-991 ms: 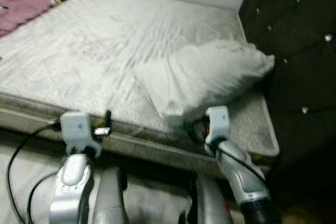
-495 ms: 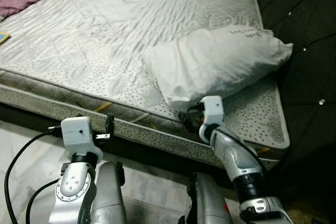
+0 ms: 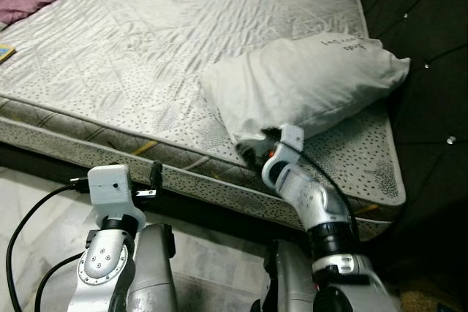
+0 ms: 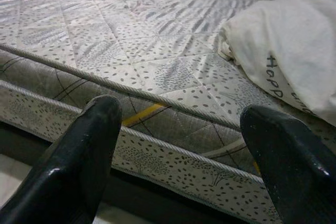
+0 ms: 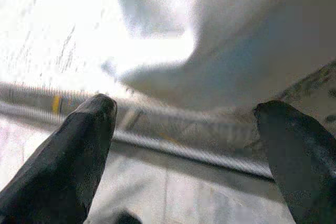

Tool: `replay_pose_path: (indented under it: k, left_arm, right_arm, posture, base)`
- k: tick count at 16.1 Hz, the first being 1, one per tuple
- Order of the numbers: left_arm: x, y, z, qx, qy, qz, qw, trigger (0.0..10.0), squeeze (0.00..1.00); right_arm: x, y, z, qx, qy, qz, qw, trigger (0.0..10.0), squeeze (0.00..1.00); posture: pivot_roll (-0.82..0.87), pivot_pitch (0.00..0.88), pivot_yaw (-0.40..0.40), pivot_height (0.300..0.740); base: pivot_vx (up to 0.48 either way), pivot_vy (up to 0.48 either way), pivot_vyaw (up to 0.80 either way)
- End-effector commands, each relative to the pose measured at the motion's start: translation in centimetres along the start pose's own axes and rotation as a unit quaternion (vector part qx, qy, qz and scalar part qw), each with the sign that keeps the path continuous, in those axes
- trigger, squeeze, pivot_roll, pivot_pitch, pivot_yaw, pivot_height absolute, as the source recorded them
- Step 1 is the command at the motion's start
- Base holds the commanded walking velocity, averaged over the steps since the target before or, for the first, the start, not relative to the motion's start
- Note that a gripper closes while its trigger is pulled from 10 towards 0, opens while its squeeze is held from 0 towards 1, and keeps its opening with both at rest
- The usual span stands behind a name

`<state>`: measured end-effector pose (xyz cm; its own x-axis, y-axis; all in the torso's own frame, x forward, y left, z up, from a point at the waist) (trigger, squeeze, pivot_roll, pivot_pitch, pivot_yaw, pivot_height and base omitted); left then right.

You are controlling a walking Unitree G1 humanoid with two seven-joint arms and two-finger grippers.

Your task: Clean up the room

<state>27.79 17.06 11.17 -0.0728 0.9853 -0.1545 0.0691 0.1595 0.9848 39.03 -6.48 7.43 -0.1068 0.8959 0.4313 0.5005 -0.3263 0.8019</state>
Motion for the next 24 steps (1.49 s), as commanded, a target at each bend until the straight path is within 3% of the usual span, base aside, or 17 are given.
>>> replay_pose_path:
  k: [1,2,4,5,11,14,16,18,19,20,24]
  left_arm:
    - [-0.1,0.2,-0.2,-0.001,0.001,0.002,1.0,10.0,0.0]
    - [-0.2,0.3,-0.2,-0.001,-0.002,0.0,1.0,10.0,0.0]
    - [-0.3,0.4,0.0,-0.003,-0.002,-0.002,1.0,10.0,0.0]
    - [-0.4,0.4,0.0,-0.003,-0.003,-0.002,1.0,10.0,0.0]
    - [0.0,0.5,-1.3,0.0,0.021,-0.011,1.0,10.0,0.0]
    - [0.0,0.4,-1.7,0.006,0.023,-0.01,1.0,10.0,0.0]
    - [0.1,0.6,-1.8,0.006,0.025,-0.009,1.0,10.0,0.0]
    - [0.0,0.3,-2.0,0.014,0.024,-0.01,1.0,10.0,0.0]
    - [-0.2,0.3,-2.1,0.014,0.022,-0.011,1.0,10.0,0.0]
    - [-0.2,0.4,-2.0,0.015,0.022,-0.011,1.0,10.0,0.0]
    - [-0.4,0.5,-2.0,0.017,0.021,-0.011,1.0,10.0,0.0]
  right_arm:
    - [1.1,2.0,0.4,-0.042,0.002,0.03,0.999,10.0,0.0]
    - [1.6,3.6,0.6,-0.08,0.006,0.02,0.997,10.0,0.0]
    - [2.0,4.8,0.8,-0.117,-0.001,0.009,0.993,10.0,0.0]
    - [2.3,4.9,1.0,-0.122,-0.001,0.026,0.992,10.0,0.0]
    - [6.1,2.3,2.4,-0.093,0.0,-0.015,0.996,10.0,0.0]
    - [6.4,3.6,2.4,-0.124,-0.022,-0.061,0.99,10.0,0.0]
    - [6.5,4.2,2.6,-0.126,-0.028,-0.051,0.99,10.0,0.0]
    - [7.6,3.8,2.7,-0.119,-0.017,-0.051,0.991,10.0,0.0]
    - [8.5,3.8,2.7,-0.12,-0.006,-0.034,0.992,4.6,0.0]
    - [9.7,4.0,2.6,-0.125,0.01,-0.018,0.992,0.0,0.0]
    - [12.6,4.6,2.6,-0.124,0.036,0.007,0.992,0.0,0.0]
  posture:
    - [0.21,0.106,-0.091,0.554]
    - [0.22,0.103,-0.091,0.554]
    - [0.22,0.103,-0.091,0.554]
    - [0.22,0.106,-0.089,0.554]
    - [0.27,0.166,-0.119,0.554]
    - [0.27,0.183,-0.116,0.554]
    - [0.27,0.194,-0.111,0.554]
    - [0.27,0.203,-0.108,0.554]
    - [0.27,0.205,-0.108,0.554]
    - [0.27,0.208,-0.107,0.554]
    - [0.28,0.215,-0.11,0.554]
  base:
    - [0.0,0.0,0.0]
    - [0.0,0.0,0.0]
    - [0.0,0.0,0.0]
    - [0.0,0.0,0.0]
    - [0.0,0.0,0.0]
    - [0.0,0.0,0.0]
    - [0.0,0.0,0.0]
    - [0.0,0.0,0.0]
    - [0.0,0.0,0.0]
    - [0.0,0.0,0.0]
    - [0.0,0.0,0.0]
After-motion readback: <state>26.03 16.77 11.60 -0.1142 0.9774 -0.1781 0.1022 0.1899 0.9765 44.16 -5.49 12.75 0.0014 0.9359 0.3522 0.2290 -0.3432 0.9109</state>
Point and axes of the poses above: a point about 5 cm out from each wrist's last joint towards the gripper, its own z axis pointing out of the wrist towards the gripper, its own y axis along the axis of the wrist's last joint, x = y × z, the point moved 6 cm from there along z, pointing out of the wrist towards the gripper, and after that the axes turned 7 degrees about -z, right-handed, at the moved point
